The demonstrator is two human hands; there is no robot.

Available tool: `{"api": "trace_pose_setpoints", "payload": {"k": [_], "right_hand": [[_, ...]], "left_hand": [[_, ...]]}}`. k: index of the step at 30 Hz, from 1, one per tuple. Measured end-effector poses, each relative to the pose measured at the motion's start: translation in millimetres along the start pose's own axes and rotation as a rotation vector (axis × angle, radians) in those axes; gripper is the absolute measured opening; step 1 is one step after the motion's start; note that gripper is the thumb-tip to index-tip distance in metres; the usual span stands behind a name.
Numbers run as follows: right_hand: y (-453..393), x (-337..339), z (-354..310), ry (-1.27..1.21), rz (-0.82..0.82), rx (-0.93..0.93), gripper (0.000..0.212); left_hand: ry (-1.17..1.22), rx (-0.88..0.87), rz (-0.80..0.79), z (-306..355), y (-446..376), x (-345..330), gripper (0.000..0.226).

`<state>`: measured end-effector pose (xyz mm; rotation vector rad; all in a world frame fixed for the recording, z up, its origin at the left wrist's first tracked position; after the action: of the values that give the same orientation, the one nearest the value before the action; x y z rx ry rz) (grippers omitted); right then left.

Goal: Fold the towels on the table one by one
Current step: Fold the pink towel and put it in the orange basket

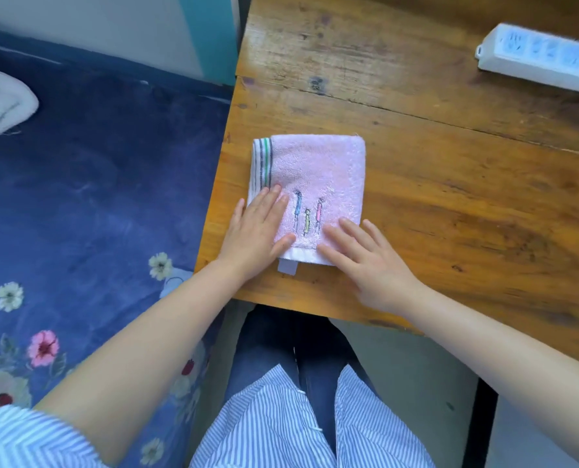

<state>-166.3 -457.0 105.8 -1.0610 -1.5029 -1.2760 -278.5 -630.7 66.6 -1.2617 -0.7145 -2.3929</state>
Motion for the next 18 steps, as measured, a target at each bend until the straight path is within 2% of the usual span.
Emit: {"api": "trace_pose_setpoints", "payload": {"k": [1,3,5,8,10,13,15,18], "right_hand": [[-2,-2,1,-0.002,0.014,-0.008,0.062],[-9,-5,5,-0.039,0.081,0.023,0.042],[-17,-4,9,-0.065,0.158,0.059,0.040],[-28,-1,13,-0.101,0.220,0.124,0.044],[-32,4,15,-0.165,0.170,0.145,0.027],[-34,18,17,-0.321,0.050,0.090,0.047],[-34,30,17,-0.435,0.014,0.049,0.043],[-35,52,16,-0.568,0.010,0.037,0.036]], "left_hand": [[-0.016,-0.036,0.056,5,1,5,0.061],[-0.066,-0.148,0.228,13,5,11,0.041],[-0.089,-0.210,0.361,20,12,13,0.020],[-0.038,-0.206,0.355,24,22,9,0.018],[-0.028,-0.186,0.308,22,26,7,0.025],[-0.051,-0.193,0.206,21,30,6,0.048],[-0.089,-0.186,0.152,25,33,9,0.067],[-0.113,-0.120,0.261,34,42,16,0.077]]}}
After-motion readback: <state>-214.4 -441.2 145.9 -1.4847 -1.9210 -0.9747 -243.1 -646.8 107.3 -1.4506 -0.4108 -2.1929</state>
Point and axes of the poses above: each hand's wrist, its own y-axis away from the middle knuckle, its own x-axis out of the back of the hand, z = x × y, the point moved 1 cm from there along -y, towards the middle knuckle, and after that the axes turned 14 degrees about -x, right-handed, at the moved point
